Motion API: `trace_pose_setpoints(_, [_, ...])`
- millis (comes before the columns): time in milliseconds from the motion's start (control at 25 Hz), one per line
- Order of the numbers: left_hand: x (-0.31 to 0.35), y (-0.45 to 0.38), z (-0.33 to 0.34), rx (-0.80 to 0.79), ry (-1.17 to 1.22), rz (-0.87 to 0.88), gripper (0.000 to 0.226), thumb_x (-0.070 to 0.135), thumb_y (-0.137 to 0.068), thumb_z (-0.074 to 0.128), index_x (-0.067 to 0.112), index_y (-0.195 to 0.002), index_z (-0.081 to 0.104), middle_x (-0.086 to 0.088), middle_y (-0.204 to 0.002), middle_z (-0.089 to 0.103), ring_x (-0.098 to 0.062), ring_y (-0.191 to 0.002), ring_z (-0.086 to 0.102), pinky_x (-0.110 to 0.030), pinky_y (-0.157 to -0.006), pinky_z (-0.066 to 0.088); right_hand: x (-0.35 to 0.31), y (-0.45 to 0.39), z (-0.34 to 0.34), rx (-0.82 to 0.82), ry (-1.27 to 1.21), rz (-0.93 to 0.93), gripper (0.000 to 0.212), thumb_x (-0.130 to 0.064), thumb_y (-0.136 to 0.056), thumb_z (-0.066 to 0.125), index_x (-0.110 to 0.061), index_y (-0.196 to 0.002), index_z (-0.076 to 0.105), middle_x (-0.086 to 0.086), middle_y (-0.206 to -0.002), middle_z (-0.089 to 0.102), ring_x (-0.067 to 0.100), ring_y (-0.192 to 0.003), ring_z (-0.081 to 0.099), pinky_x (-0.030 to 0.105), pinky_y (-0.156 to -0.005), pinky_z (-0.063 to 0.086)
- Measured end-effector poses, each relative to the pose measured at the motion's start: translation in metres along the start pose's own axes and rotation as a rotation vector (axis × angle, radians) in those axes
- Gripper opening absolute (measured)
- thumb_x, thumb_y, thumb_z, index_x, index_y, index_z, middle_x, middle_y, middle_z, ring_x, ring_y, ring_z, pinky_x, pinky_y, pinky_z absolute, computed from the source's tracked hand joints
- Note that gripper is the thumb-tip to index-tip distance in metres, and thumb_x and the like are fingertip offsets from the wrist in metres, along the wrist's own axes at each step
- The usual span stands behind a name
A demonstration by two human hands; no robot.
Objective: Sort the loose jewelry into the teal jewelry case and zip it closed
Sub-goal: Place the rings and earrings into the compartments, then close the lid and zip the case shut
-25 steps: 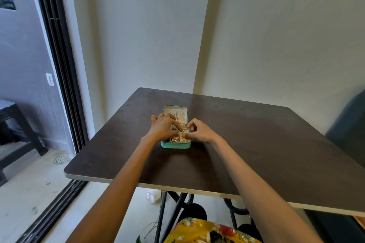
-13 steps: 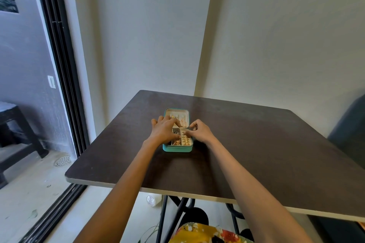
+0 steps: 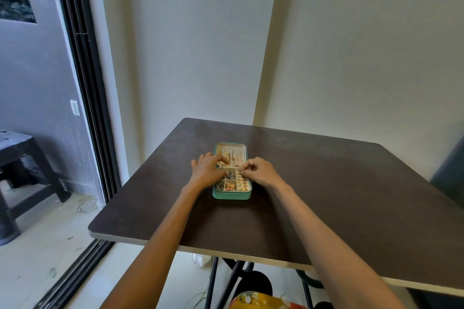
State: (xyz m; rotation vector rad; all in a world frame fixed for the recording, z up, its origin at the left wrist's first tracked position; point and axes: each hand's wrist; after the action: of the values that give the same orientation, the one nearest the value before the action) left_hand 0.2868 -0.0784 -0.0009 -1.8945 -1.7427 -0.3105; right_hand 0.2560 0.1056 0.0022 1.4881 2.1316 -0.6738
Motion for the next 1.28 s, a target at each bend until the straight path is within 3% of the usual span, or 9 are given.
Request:
trace_pose_setpoints(240, [0.001,0.0,0.004,0.003,-0.041,0.022,0.032,0.032,-0.084,0.063,0.032,-0.115,0.057,-0.001,-0.129,0.049,-0.02,-0.122,0.038,-0.042,-0.103,0.022,-0.009,-0.003,-0.019,-0.118,0.227,-0.208,0.016,-0.016,-0.081,0.072,-0.013,-0.097,0.075,0.003,-0.103,0.061,0.009,-0.089,0.054,0.021,-0.077,0.043])
trace_pose_setpoints(440, [0.0,-0.001,0.004,-0.008,-0.045,0.015,0.033,0.034,-0.084,0.065,0.032,-0.116,0.056,-0.002,-0.13,0.048,-0.02,-0.124,0.038,-0.043,-0.105,0.021,-0.016,-0.005,-0.024,-0.216,0.292,-0.241,0.017,-0.012,-0.081,0.071,-0.01,-0.098,0.075,0.004,-0.107,0.068,0.014,-0.094,0.063,0.028,-0.084,0.051])
trace_pose_setpoints(600, [-0.001,0.0,0.002,-0.014,-0.052,0.018,0.035,0.036,-0.084,0.065,0.033,-0.118,0.056,-0.002,-0.13,0.048,-0.021,-0.124,0.037,-0.042,-0.105,0.021,-0.017,-0.007,-0.022,-0.227,0.331,-0.261,0.014,-0.013,-0.081,0.07,-0.008,-0.094,0.074,0.007,-0.103,0.068,0.013,-0.088,0.061,0.023,-0.075,0.048])
trace_pose_setpoints(720, [-0.001,0.0,0.001,-0.013,-0.045,0.008,0.036,0.037,-0.083,0.065,0.033,-0.118,0.056,-0.001,-0.13,0.048,-0.02,-0.124,0.036,-0.042,-0.105,0.02,-0.013,-0.007,-0.02,-0.193,0.312,-0.275,0.011,-0.013,-0.08,0.07,-0.008,-0.089,0.073,0.009,-0.101,0.066,0.018,-0.089,0.062,0.031,-0.078,0.052])
trace_pose_setpoints(880, [-0.003,-0.001,0.001,-0.029,-0.015,0.009,0.035,0.034,-0.084,0.066,0.033,-0.118,0.056,-0.001,-0.13,0.048,-0.02,-0.124,0.037,-0.042,-0.103,0.021,-0.007,-0.002,-0.015,-0.141,0.211,-0.257,0.011,-0.013,-0.082,0.068,-0.007,-0.09,0.072,0.006,-0.103,0.066,0.012,-0.089,0.06,0.014,-0.068,0.045])
trace_pose_setpoints(1000, [-0.009,-0.004,0.0,-0.019,0.101,-0.063,0.036,0.028,-0.086,0.064,0.029,-0.121,0.055,-0.002,-0.132,0.046,-0.021,-0.122,0.042,-0.043,-0.105,0.021,-0.004,0.001,-0.013,-0.134,0.202,-0.27,0.013,-0.015,-0.084,0.067,-0.005,-0.091,0.07,0.006,-0.102,0.064,0.011,-0.088,0.057,0.015,-0.071,0.043])
trace_pose_setpoints(1080, [-0.012,-0.006,-0.005,0.027,0.225,-0.14,0.04,0.023,-0.088,0.061,0.024,-0.126,0.052,-0.006,-0.136,0.041,-0.023,-0.118,0.049,-0.045,-0.108,0.025,-0.003,0.002,-0.011,-0.07,0.12,-0.234,0.015,-0.019,-0.086,0.066,-0.006,-0.094,0.068,0.003,-0.101,0.062,0.009,-0.087,0.055,0.017,-0.073,0.045])
trace_pose_setpoints(1160, [-0.011,-0.008,-0.007,0.011,0.388,-0.231,0.045,0.016,-0.091,0.057,0.013,-0.134,0.045,-0.011,-0.14,0.034,-0.027,-0.122,0.048,-0.042,-0.106,0.036,-0.001,-0.002,-0.007,0.118,-0.045,-0.118,0.012,-0.023,-0.089,0.062,-0.012,-0.095,0.064,0.0,-0.1,0.06,0.012,-0.087,0.058,0.024,-0.077,0.051])
trace_pose_setpoints(1280, [-0.003,-0.013,-0.006,-0.117,0.578,-0.345,0.035,0.002,-0.091,0.049,0.002,-0.126,0.049,-0.019,-0.126,0.053,-0.028,-0.106,0.06,-0.037,-0.084,0.052,0.004,-0.013,0.003,0.213,-0.236,0.199,0.021,-0.025,-0.091,0.057,-0.012,-0.107,0.059,0.002,-0.105,0.061,0.02,-0.09,0.061,0.039,-0.081,0.055])
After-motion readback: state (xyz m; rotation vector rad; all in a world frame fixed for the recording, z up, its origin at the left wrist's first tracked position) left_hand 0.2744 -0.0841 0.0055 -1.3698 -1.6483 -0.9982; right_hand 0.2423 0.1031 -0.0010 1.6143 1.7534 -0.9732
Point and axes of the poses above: each hand's wrist, its own y-axis away from the middle knuckle, its own z-axis out of the palm, x = y × z
